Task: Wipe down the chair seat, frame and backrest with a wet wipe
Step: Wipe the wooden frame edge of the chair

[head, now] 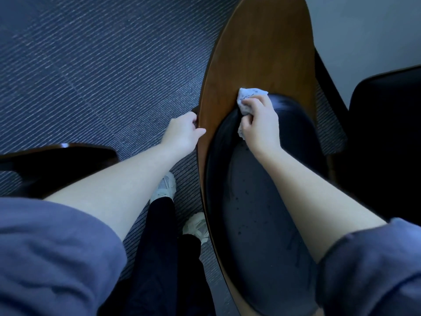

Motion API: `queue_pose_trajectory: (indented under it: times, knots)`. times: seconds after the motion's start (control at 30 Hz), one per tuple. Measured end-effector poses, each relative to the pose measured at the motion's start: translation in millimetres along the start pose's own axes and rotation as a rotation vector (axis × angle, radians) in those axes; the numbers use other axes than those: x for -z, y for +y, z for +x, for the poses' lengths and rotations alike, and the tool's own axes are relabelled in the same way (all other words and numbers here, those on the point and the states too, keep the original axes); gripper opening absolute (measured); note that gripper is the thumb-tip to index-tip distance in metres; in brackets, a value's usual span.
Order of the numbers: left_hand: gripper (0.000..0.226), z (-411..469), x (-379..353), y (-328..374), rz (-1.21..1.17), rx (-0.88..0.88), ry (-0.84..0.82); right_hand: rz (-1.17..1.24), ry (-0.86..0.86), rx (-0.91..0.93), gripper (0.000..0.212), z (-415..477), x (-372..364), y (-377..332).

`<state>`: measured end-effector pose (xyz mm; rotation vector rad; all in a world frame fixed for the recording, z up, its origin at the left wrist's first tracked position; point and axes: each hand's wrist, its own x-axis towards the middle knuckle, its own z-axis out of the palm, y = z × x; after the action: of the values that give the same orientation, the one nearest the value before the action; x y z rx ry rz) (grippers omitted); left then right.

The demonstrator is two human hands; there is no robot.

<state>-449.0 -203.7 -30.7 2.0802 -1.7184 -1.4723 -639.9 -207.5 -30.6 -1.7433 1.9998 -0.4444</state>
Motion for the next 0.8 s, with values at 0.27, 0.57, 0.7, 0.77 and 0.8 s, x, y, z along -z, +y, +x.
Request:
queue_pose_trajectory:
  times: [0.27, 0.57, 0.7, 0.77, 0.8]
  knots:
    - [0.017, 5, 1, 3, 0.055, 0.031, 0.003, -0.057, -0.41, 0.519, 0.029, -34, -17, -3]
    - [0.032, 0, -3, 13, 0.125, 0.087, 0.067, -0.094, -0.064, -0.102, 0.039, 39, 28, 42]
    - [0.061, -13, -2, 30, 0.224, -0.108, 0.368, 0.162, 0.022, -0.247, 0.044, 37, 47, 44]
    - [0.042, -17, 3, 42, 0.147, -0.256, 0.321, 0.342, 0.003, -0.277, 0.043, 25, 61, 32]
    - [0.032, -18, 5, 49, 0.092, -0.286, 0.241, 0.417, -0.027, -0.285, 0.042, 15, 69, 26]
